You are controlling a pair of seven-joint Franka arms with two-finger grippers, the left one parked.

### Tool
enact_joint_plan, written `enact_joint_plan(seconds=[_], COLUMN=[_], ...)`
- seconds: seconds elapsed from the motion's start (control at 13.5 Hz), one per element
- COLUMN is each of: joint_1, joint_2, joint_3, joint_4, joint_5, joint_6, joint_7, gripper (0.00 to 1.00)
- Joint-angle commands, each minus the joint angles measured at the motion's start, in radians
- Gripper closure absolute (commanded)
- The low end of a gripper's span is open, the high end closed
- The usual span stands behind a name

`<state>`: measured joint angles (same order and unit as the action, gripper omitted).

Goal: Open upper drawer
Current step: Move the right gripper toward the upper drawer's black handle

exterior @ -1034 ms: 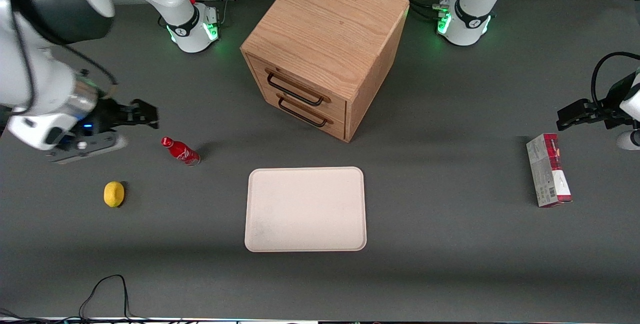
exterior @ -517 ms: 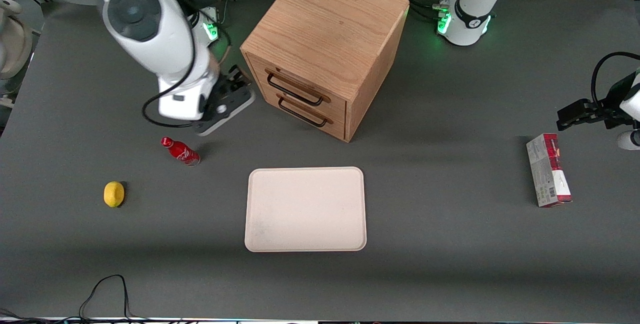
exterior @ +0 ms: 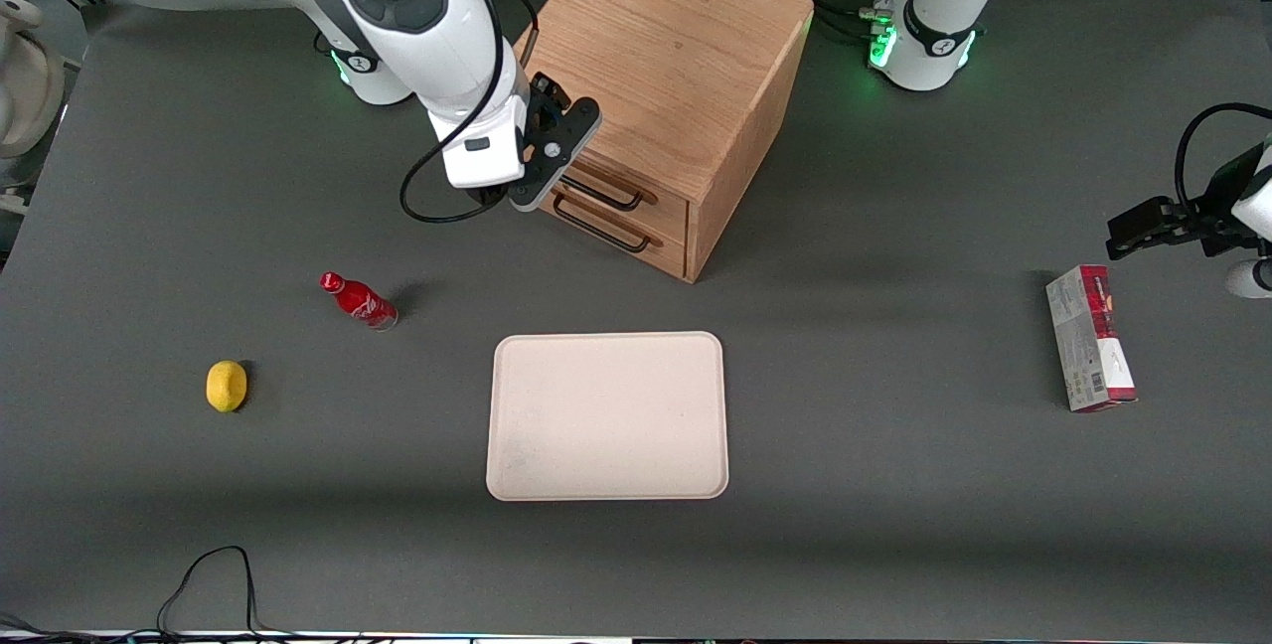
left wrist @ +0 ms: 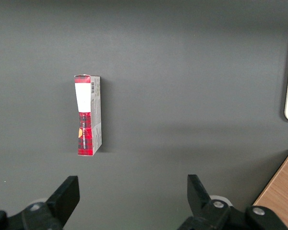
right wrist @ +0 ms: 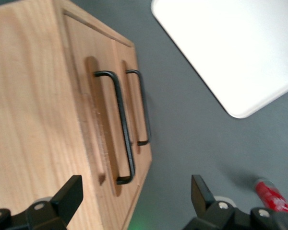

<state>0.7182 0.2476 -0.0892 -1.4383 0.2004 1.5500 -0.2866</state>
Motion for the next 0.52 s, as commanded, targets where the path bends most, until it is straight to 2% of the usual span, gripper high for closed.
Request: enact_joint_plan(seconds=[0.0,0.44], joint_1=[-0.006,-0.005], joint_2=[0.021,0.042], joint_3=[-0.017,-0.018], joint_4=[0.019,-0.002], joint_5=[0.056,0.085], joint_6=[-0.014,0.034], joint_7=[-0.129,-0.144], gripper=[0.00,0.00])
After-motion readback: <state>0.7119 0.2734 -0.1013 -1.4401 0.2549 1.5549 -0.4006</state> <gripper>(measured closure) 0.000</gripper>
